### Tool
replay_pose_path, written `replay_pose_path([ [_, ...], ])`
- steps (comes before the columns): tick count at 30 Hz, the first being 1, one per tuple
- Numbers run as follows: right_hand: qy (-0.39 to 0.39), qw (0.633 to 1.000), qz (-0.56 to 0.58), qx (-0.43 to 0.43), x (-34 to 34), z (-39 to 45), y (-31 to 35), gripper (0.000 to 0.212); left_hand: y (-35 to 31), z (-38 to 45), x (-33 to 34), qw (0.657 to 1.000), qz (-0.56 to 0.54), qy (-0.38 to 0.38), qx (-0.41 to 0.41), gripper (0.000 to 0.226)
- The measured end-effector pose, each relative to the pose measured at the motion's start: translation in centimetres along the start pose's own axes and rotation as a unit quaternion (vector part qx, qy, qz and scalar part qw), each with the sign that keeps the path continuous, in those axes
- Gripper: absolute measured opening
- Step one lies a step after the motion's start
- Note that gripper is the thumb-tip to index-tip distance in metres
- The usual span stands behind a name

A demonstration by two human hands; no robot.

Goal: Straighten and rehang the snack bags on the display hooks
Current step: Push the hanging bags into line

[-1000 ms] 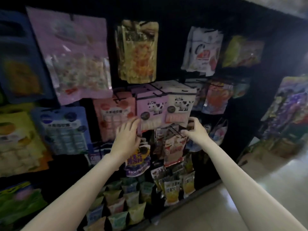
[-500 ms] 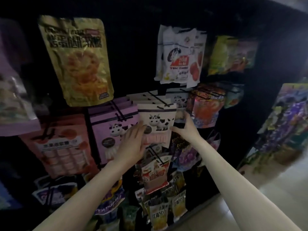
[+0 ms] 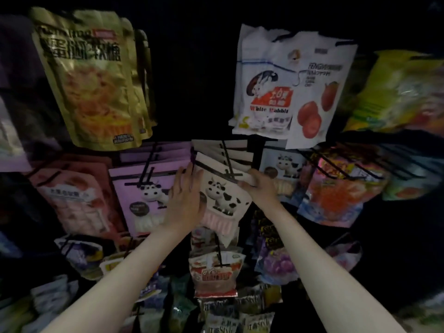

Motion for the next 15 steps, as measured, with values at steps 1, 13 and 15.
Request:
replay_pose_path([
  [1, -0.007, 1.000, -0.018, -0.011, -0.1, -0.1, 0.1, 0.026, -0.6, 0.0, 0.1, 1.000, -0.003, 0.002, 0.000, 0.085],
  [13, -0.034, 0.989, -0.096, -0.112, 1.2, -3.7, 2.1, 0.035, 4.8, -7.5, 2.0, 0.956, 0.093, 0.188, -0.205, 0.067],
  [15, -0.024, 0.994, -0.060, -0.085, 2.4, -5.9, 1.9, 0.042, 5.5, -9.1, 1.8, 0.956, 0.101, 0.190, -0.200, 0.065],
])
Point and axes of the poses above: each hand's wrist, its own z-axis towards the middle knuckle, its own x-axis out of the palm, y = z × x, the point moved 9 cm from there along z, towards the middle knuckle
